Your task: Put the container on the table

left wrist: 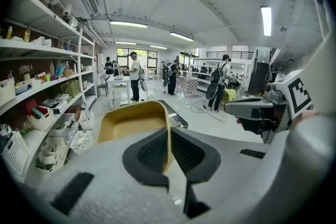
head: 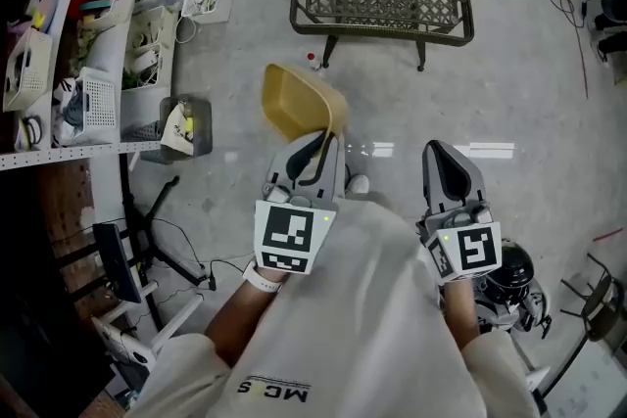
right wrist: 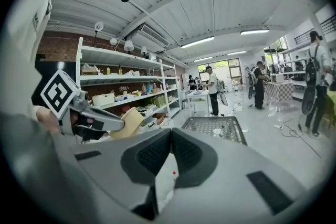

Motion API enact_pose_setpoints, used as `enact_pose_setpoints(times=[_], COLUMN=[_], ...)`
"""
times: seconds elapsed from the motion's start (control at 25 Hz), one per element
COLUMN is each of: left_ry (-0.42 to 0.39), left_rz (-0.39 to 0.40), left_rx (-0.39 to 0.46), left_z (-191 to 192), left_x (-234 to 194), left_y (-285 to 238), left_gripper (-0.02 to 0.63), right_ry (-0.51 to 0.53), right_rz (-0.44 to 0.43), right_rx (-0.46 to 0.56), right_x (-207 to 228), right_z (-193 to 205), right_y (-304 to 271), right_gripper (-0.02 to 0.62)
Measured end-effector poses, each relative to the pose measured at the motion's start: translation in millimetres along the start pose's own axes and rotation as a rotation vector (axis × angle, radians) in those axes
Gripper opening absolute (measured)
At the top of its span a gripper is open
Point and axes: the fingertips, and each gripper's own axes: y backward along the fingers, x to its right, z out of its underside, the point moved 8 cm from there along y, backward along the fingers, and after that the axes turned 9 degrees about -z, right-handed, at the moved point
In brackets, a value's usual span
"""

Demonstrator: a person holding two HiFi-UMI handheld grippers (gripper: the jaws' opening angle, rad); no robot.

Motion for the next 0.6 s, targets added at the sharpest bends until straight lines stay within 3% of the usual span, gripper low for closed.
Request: enact_pose_setpoints(times=[0.6], left_ry=[0.026], left_rz=[0.076], left_rx=[0.046], left_z=[-86.2], left_x=[-132.0], left_y=[-156.2], left_gripper=[0.034], right_ry=[0.04], right_rz=[0.062], right_rx=[-0.016], right_x=[57.5], right_z=[-86.2], right_y=[-172.4], right_gripper=[0.018])
